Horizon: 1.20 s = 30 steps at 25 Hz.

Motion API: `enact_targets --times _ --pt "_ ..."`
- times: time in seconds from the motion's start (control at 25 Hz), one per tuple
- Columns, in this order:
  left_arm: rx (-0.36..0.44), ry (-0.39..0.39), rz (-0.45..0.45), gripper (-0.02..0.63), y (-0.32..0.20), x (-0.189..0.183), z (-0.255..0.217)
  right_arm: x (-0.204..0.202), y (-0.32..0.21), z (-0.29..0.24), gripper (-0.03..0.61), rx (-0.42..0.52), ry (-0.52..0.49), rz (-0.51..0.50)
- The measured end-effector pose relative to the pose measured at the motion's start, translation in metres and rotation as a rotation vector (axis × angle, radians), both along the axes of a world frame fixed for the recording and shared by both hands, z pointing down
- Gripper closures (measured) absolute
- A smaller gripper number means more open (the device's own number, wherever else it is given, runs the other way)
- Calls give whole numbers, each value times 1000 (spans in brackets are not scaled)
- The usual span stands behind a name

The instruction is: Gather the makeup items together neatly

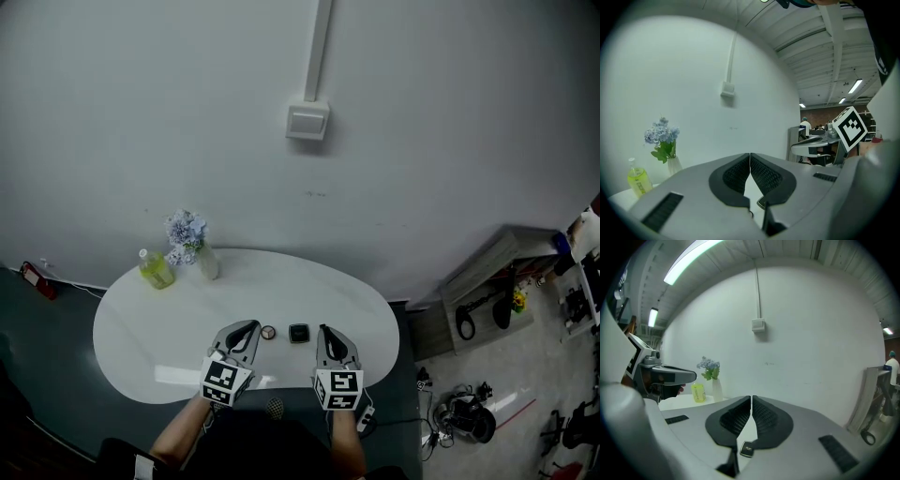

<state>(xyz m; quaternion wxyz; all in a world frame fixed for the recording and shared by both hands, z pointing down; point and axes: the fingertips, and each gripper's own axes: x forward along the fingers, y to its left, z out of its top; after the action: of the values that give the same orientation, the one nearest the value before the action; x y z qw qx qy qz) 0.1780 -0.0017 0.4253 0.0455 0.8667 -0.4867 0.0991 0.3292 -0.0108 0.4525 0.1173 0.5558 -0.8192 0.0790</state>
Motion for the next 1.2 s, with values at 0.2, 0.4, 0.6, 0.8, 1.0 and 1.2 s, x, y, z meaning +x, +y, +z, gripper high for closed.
enact_targets --times 0.2,0.4,0.6,0.8,1.0,1.2 --pt "37 4 -21 594 18 -7 -13 -11 19 -14 540 36 -17 -39" --pt "43 3 -40 594 29 -11 -13 -18 26 -21 541 61 -15 -62" --pt "45 8 -49 594 35 -15 -15 -20 34 -20 546 60 -14 -79" --pt "40 4 -48 594 37 -18 -13 -22 37 -17 546 53 -18 -78" --pt "31 7 -50 594 37 -19 -12 -25 40 -13 546 40 -20 -84" --pt "21 8 -54 594 38 -20 -8 -26 42 -8 546 31 -11 -86"
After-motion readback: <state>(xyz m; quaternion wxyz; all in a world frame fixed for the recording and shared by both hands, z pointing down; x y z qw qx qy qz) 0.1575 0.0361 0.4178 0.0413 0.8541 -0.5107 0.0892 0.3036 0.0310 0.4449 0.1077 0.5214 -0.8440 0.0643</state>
